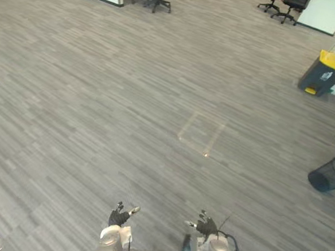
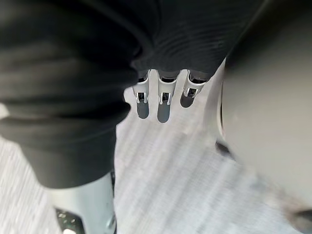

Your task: Organize the slippers on the shoe rack

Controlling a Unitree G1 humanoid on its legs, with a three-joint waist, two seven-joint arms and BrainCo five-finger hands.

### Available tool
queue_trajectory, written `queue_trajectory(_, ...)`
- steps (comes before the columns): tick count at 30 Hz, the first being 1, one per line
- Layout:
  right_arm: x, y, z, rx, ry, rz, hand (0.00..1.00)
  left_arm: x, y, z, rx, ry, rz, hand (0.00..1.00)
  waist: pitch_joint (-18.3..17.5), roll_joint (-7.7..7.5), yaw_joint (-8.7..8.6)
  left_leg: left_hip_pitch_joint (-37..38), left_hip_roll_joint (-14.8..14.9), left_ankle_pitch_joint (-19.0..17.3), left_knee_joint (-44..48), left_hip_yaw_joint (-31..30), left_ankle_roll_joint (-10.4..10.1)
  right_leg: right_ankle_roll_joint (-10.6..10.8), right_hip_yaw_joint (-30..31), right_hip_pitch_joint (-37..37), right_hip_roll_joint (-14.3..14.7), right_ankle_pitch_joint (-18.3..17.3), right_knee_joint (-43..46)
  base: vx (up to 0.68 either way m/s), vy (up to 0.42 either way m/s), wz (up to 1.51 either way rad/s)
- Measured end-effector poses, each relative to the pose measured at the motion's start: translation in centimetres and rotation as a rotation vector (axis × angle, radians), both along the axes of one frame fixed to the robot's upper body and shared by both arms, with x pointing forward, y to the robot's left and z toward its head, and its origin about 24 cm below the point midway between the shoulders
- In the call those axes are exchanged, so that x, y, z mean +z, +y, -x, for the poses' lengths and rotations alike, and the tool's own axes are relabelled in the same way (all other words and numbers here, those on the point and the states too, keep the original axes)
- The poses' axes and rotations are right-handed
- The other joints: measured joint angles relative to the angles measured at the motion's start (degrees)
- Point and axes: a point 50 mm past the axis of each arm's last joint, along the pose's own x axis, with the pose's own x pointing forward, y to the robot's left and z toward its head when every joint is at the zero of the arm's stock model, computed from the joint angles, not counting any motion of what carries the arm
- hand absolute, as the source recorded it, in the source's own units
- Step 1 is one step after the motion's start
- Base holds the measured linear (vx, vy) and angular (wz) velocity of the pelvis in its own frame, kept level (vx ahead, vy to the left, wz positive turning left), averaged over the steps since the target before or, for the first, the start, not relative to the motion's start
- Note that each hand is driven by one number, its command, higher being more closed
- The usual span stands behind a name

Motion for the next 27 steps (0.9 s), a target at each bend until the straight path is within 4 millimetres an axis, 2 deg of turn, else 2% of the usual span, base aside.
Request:
queue_trajectory(1,0.0,0.0,-0.1,0.002,-0.001,0.0,0.0,-0.1,-0.2,0.1,-0.011,0.011,0.0,0.0,-0.1,0.39,-0.31,2.58,1.18,-0.17,0.14,-2.01,-0.29,-4.72,0.45,0.92,0.91,4.9,2.05,0.7,-0.173,0.44)
queue_trajectory(2,0.0,0.0,-0.1,0.002,-0.001,0.0,0.0,-0.2,-0.2,0.2,-0.016,0.015,0.0,0.0,-0.34,1.02,-0.25,2.71,1.77,-0.15,0.53,-2.41,-0.33,-4.86,0.4,1.02,1.12,4.04,2.89,0.72,-0.202,0.27)
queue_trajectory(3,0.1,0.0,-0.2,0.003,-0.006,0.001,0.0,-0.3,-0.2,0.4,-0.019,0.019,-0.004,0.0,-0.59,2.57,-0.04,0.96,3.51,0.4,6.48,-3.91,-1.19,-5.58,-0.92,1.16,2.0,0.07,6.12,0.57,-0.178,0.05)
queue_trajectory(4,0.2,0.0,-0.3,0.003,-0.009,0.001,0.0,-0.3,-0.1,0.5,-0.013,0.021,-0.004,0.0,-0.43,3.0,-0.11,-0.72,4.23,0.69,11.36,-4.47,-1.61,-5.77,-1.27,1.75,2.37,-1.45,6.95,0.67,-0.24,0.05)
queue_trajectory(5,0.2,0.0,-0.5,0.006,-0.014,0.002,0.0,-0.3,0.0,0.5,-0.006,0.024,-0.003,0.0,0.22,4.1,-0.39,-5.58,6.33,3.08,24.33,-5.49,-3.52,-5.94,-1.51,4.33,4.03,-3.37,6.73,0.65,-0.212,-0.24)
queue_trajectory(6,0.2,0.1,-0.4,0.015,-0.006,0.001,0.0,-0.4,0.3,0.7,0.01,0.028,-0.003,0.0,0.88,5.42,-0.17,-13.55,9.08,14.73,43.14,-7.55,-5.47,-6.78,-0.36,9.02,6.21,-5.4,4.38,0.66,-0.168,-0.41)
queue_trajectory(7,0.1,0.2,-0.3,0.017,-0.002,0.0,0.0,-0.4,0.4,0.8,0.019,0.027,-0.004,0.0,1.15,5.76,0.17,-16.0,10.17,17.04,49.29,-7.65,-6.55,-6.95,0.61,10.91,7.28,-6.06,3.52,0.9,-0.062,-1.14)
queue_trajectory(8,0.1,1.0,-0.3,0.031,0.005,-0.015,0.0,-0.3,0.9,1.2,0.038,0.022,-0.013,0.0,1.98,5.28,1.09,-23.14,12.25,13.5,61.59,-5.82,-5.06,-7.62,5.13,17.58,9.31,-8.14,0.98,0.63,-0.002,-0.94)
queue_trajectory(9,0.1,1.0,-0.3,0.034,0.006,-0.015,0.0,-0.3,0.9,1.3,0.038,0.022,-0.013,0.0,2.02,5.17,1.15,-23.41,12.26,13.31,61.74,-5.75,-4.97,-7.63,5.39,17.89,9.32,-8.2,0.88,0.74,0.01,-1.25)
queue_trajectory(11,-0.1,1.2,0.1,0.047,0.018,-0.016,0.0,0.2,1.4,1.3,0.045,-0.01,-0.028,0.0,1.75,3.87,2.28,-29.29,12.18,9.52,58.92,-2.83,-3.37,-7.22,10.23,23.49,8.84,-8.77,-3.65,0.46,0.056,-0.96)
queue_trajectory(12,-0.1,1.2,0.1,0.045,0.021,-0.014,0.0,0.3,1.5,1.2,0.048,-0.024,-0.031,0.0,1.37,3.23,2.9,-31.74,12.08,7.46,54.28,-1.76,-2.74,-6.71,12.41,25.6,8.18,-8.95,-5.73,0.71,0.191,-1.15)
queue_trajectory(13,0.0,1.2,0.0,0.043,0.018,-0.013,0.0,0.5,1.5,0.9,0.051,-0.041,-0.033,0.0,1.6,2.98,3.36,-34.03,11.16,5.27,45.16,-0.93,-2.23,-5.95,14.88,29.28,6.85,-9.12,-7.77,0.6,0.174,-1.04)
queue_trajectory(14,0.0,1.2,0.0,0.043,0.019,-0.012,0.0,0.6,1.5,0.9,0.052,-0.045,-0.033,0.0,1.6,2.97,3.5,-34.52,10.78,5.15,41.32,-1.04,-2.35,-5.85,15.52,30.23,6.33,-9.2,-8.22,0.73,0.292,-1.08)
queue_trajectory(15,0.0,1.2,0.0,0.041,0.018,-0.011,0.0,0.7,1.5,0.8,0.059,-0.057,-0.031,0.0,1.69,2.52,3.97,-35.38,8.61,6.7,27.73,-2.0,-2.39,-4.06,17.44,33.33,3.69,-10.58,-9.51,0.58,0.317,-0.86)
queue_trajectory(16,0.0,1.1,-0.1,0.04,0.016,-0.009,0.0,0.7,1.5,0.9,0.061,-0.054,-0.031,0.0,1.53,2.86,4.07,-35.17,7.32,9.83,19.07,-3.24,-2.86,-2.68,18.66,34.23,2.87,-11.86,-9.51,0.58,0.317,-0.84)
queue_trajectory(17,0.0,1.1,0.0,0.04,0.018,-0.007,0.0,0.6,1.5,1.0,0.061,-0.047,-0.03,0.0,1.23,3.34,4.09,-35.07,7.23,11.33,15.39,-3.97,-3.11,-2.06,19.22,34.49,2.89,-12.58,-9.43,0.59,0.415,-0.81)
queue_trajectory(18,-0.3,1.0,0.3,0.044,0.037,-0.004,0.0,0.3,1.7,1.6,0.073,-0.028,-0.029,0.0,0.64,4.23,4.43,-34.67,7.08,18.76,13.26,-5.21,-2.78,-0.3,21.34,35.65,2.2,-14.38,-9.1,0.47,0.363,-0.6)
queue_trajectory(19,-0.6,1.1,0.6,0.063,0.062,-0.007,0.0,0.3,2.5,1.5,0.095,-0.023,-0.048,0.0,-0.35,1.99,4.43,-34.22,4.75,16.04,13.3,-3.68,-1.79,-0.39,21.9,34.92,-0.31,-13.0,-8.25,0.67,0.507,-0.49)
queue_trajectory(20,-0.7,1.2,0.8,0.053,0.064,-0.013,0.0,0.2,2.4,1.5,0.096,-0.02,-0.047,0.0,-0.62,1.52,4.41,-33.96,4.17,15.38,12.97,-3.2,-1.38,-0.39,22.19,34.11,-0.84,-11.96,-6.99,0.42,0.303,-0.17)
queue_trajectory(22,-1.1,0.9,1.8,0.035,0.093,-0.007,0.0,0.2,2.5,1.4,0.091,-0.019,-0.053,0.0,-0.81,0.26,4.33,-29.96,2.5,11.03,13.03,-0.93,-0.18,3.41,23.99,30.63,-2.48,-8.21,4.66,0.58,0.377,-0.21)
queue_trajectory(23,-1.1,0.9,2.0,0.035,0.096,-0.006,0.0,0.2,2.6,1.5,0.084,-0.016,-0.057,0.0,-0.69,0.05,4.33,-28.6,2.1,10.09,12.99,-0.64,0.02,4.58,24.3,29.7,-2.62,-7.32,8.36,0.6,0.346,-0.42)
queue_trajectory(24,-1.2,1.0,2.1,0.042,0.099,-0.01,0.0,0.1,2.6,1.6,0.066,-0.002,-0.066,0.0,-0.56,-0.25,4.36,-24.38,1.71,7.59,12.71,1.27,-0.03,10.04,25.34,24.45,-2.97,-2.93,22.9,0.44,0.202,-0.68)
queue_trajectory(25,-1.2,0.8,2.2,0.038,0.098,-0.01,0.0,-0.1,2.5,1.9,0.057,0.016,-0.07,0.0,-0.47,-0.18,4.11,-19.99,1.19,5.76,12.03,3.02,0.35,11.15,23.95,17.7,-3.42,-2.01,37.64,0.51,0.201,-0.7)
queue_trajectory(27,-0.9,0.9,1.9,0.034,0.072,-0.012,0.0,-0.3,2.0,1.9,0.032,0.032,-0.065,0.0,-0.83,-0.09,2.61,-14.72,0.85,4.96,9.3,4.32,0.65,6.78,18.01,11.35,-4.38,-4.72,46.15,0.4,0.113,-0.29)
